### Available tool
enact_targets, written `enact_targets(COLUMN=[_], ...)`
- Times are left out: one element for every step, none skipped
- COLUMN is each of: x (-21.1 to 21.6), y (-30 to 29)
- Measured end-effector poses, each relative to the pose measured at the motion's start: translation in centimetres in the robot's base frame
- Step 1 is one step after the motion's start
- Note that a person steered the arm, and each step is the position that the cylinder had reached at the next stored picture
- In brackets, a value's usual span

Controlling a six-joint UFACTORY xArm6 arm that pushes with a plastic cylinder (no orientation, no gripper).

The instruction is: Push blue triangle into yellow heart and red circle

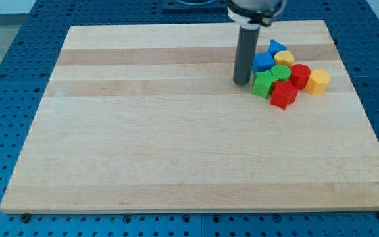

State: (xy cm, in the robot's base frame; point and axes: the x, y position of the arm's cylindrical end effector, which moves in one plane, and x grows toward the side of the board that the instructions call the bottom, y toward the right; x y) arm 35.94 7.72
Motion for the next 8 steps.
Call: enact_targets(x=[-3.6,-7.0,-8.4,-8.3,-8.2,-8.2,-8.2,-8.2], y=[-1.5,-1.1,2.4,4.0,6.9,9.7,13.2,14.5])
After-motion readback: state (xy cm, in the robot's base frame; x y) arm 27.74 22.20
